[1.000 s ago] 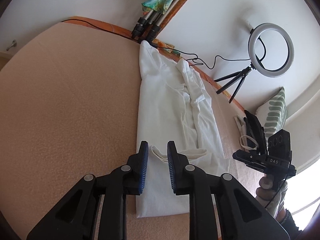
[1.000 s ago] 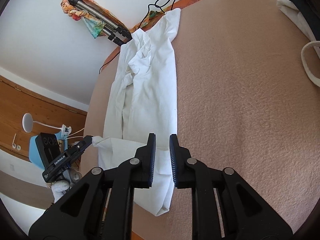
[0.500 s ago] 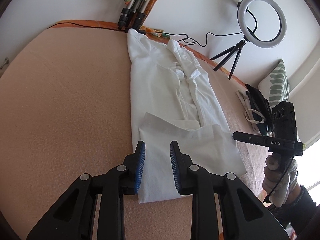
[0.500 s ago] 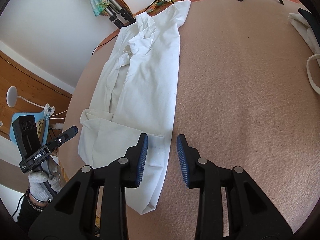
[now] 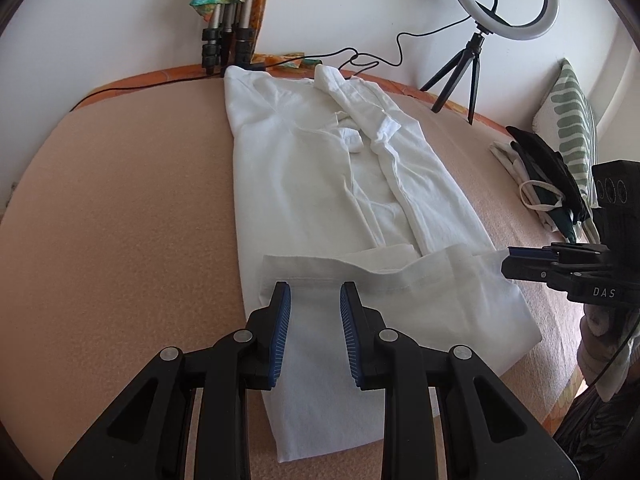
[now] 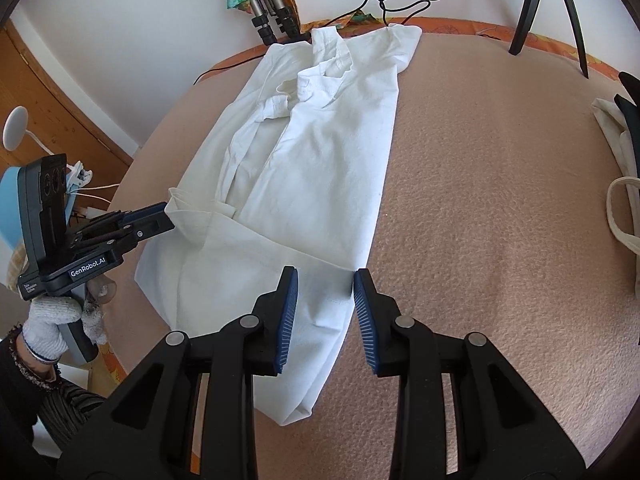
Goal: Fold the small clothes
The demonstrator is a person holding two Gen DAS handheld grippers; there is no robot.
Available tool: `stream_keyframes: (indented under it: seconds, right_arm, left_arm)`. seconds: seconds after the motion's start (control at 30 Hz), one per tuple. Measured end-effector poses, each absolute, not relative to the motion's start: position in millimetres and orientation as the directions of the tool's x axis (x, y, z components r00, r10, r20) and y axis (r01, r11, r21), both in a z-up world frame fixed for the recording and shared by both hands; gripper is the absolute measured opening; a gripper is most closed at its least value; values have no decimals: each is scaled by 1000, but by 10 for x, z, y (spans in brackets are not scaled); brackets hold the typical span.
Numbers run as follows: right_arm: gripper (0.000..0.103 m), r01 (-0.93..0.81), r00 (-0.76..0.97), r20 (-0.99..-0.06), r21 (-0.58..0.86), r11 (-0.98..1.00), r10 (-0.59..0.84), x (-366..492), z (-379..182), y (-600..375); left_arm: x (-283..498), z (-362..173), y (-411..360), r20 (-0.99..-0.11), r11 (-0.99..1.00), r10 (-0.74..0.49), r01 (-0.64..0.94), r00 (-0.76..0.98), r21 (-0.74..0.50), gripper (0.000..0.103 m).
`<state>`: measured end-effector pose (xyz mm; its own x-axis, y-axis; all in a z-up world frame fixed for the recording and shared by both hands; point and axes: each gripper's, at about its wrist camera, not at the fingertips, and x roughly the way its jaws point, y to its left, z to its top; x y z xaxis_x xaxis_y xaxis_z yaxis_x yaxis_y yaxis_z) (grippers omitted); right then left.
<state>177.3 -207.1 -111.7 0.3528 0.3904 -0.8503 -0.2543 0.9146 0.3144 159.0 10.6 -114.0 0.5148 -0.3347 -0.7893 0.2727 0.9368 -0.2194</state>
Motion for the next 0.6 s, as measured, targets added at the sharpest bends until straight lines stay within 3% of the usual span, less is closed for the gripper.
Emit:
stream_keyframes:
  seconds: [0.37, 0.6]
  right_arm:
    - [32, -271, 360, -865, 261, 926, 349, 1754, -1165, -2005]
    - [11, -295, 396, -858, 218, 930, 327, 1711, -1103, -1953]
  left_arm:
    - [1568, -1158, 45, -785, 940, -316, 289, 532, -182, 30]
    - [1588, -1084, 101, -777, 957, -268, 249, 569, -148, 30]
